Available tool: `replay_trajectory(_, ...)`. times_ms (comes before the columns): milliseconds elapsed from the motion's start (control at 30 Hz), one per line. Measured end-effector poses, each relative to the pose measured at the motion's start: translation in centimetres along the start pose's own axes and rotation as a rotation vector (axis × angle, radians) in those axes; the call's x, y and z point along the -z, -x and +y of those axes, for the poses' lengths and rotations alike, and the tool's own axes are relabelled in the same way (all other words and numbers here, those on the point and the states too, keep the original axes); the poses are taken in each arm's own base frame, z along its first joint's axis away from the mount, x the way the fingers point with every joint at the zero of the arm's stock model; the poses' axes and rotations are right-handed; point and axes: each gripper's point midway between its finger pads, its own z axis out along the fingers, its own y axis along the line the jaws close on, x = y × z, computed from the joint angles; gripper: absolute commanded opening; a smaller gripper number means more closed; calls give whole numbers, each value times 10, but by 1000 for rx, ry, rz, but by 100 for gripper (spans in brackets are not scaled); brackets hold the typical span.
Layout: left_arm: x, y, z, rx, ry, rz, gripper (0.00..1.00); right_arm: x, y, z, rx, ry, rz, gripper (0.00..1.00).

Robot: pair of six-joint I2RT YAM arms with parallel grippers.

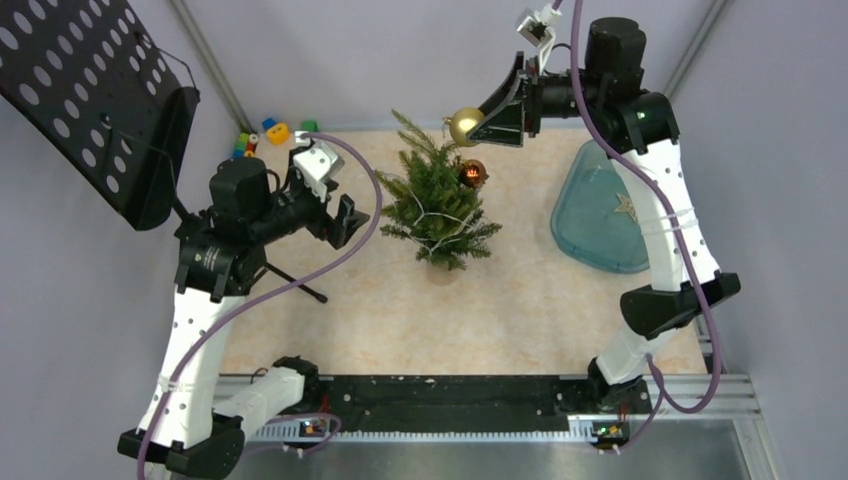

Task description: Decorate the small christmas tree

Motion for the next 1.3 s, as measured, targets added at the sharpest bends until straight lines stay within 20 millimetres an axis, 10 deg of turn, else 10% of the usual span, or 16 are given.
replay_trajectory(1300, -4, -9, -4, 5, -24, 14, 88, 26, -32, 14, 144, -101, 105, 0)
